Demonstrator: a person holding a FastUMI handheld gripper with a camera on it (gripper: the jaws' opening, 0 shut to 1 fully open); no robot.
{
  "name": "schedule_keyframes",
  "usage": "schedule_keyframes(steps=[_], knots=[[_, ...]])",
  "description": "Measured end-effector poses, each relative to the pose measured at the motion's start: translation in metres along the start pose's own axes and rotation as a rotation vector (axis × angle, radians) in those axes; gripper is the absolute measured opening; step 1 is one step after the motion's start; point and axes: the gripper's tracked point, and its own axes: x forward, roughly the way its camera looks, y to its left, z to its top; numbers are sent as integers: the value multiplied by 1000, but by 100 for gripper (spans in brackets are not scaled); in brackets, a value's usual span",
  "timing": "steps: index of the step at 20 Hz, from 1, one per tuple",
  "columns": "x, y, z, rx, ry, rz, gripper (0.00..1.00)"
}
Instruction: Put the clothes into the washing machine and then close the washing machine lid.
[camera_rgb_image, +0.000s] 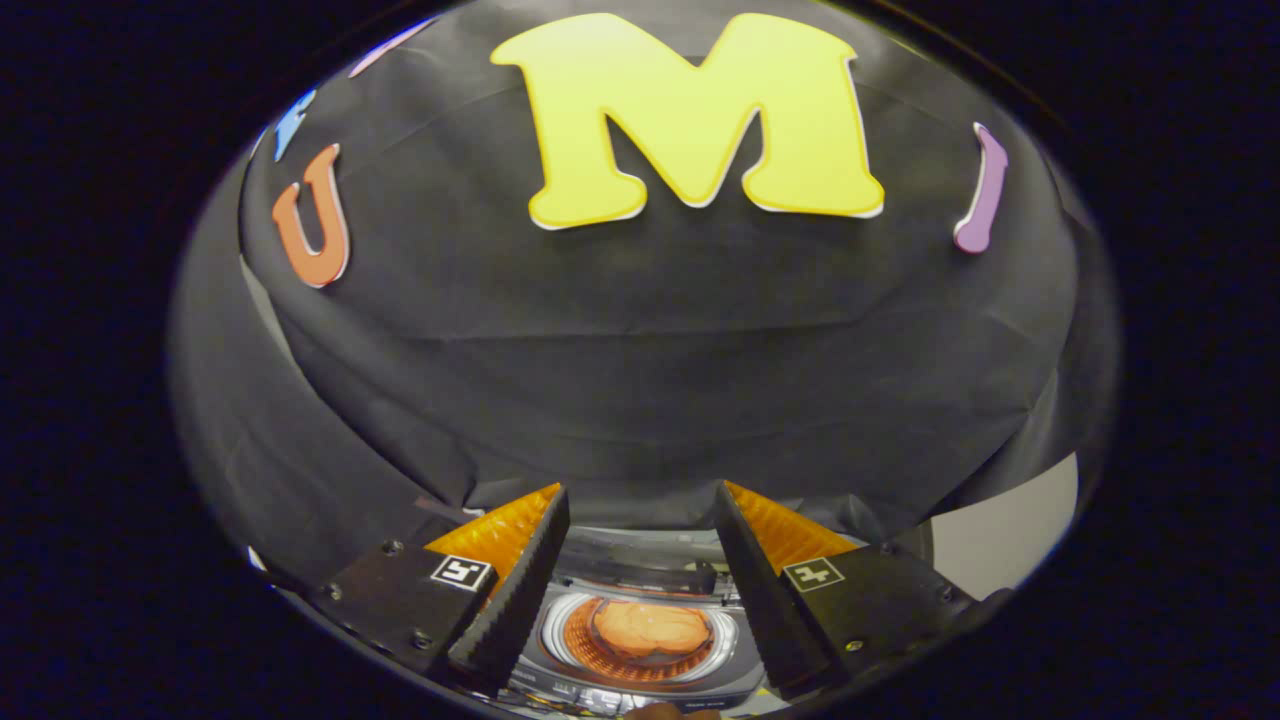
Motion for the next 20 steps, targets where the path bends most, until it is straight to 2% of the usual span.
schedule_keyframes(steps=[6,20], knots=[[35,-8,-8,-12,13,-27,91],[72,-17,-35,-65,56,-100,91]])
